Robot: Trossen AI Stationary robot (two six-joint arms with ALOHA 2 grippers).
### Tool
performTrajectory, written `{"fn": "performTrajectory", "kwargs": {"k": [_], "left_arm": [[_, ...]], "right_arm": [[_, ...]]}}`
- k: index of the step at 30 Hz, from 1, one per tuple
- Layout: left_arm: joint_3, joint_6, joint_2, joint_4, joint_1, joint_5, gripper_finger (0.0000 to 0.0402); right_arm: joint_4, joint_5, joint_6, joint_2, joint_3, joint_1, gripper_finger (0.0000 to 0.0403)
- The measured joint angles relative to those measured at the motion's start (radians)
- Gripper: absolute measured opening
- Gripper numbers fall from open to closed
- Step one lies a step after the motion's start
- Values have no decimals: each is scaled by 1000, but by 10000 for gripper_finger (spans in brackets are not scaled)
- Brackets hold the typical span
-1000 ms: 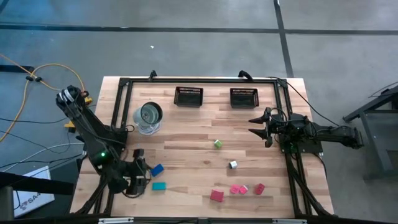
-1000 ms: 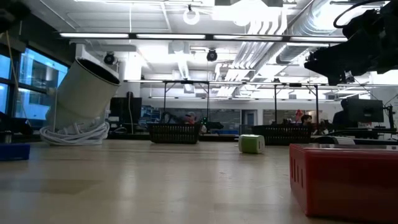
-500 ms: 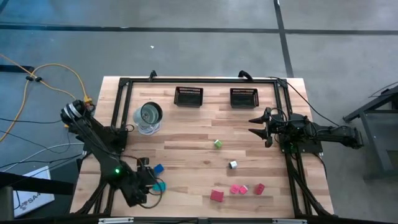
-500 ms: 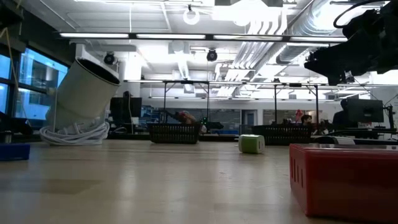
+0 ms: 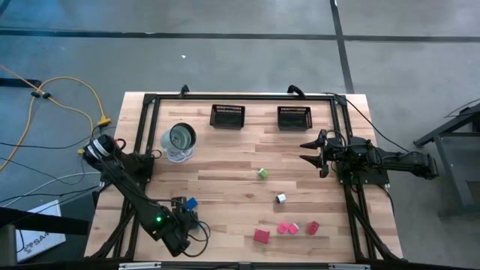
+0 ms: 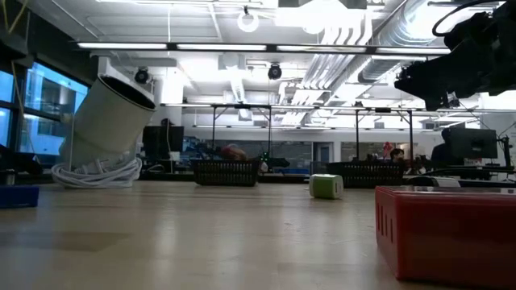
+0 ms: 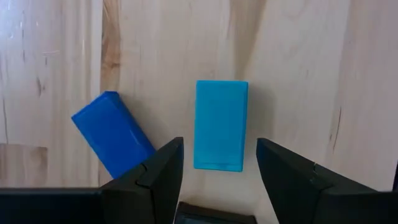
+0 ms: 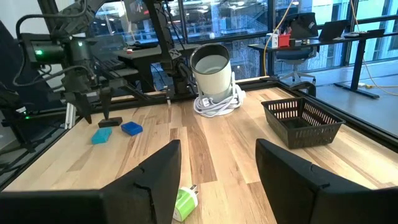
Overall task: Pick & Place Office items
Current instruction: Put the light blue digital clock into the left black bin
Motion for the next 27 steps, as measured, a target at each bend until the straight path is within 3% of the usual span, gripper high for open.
{"fn": "performTrajectory", "kwargs": {"k": [27], "left_arm": [[0,71,96,55,63,65,194]], "right_arm": [[0,0,0,0,0,0,194]]}}
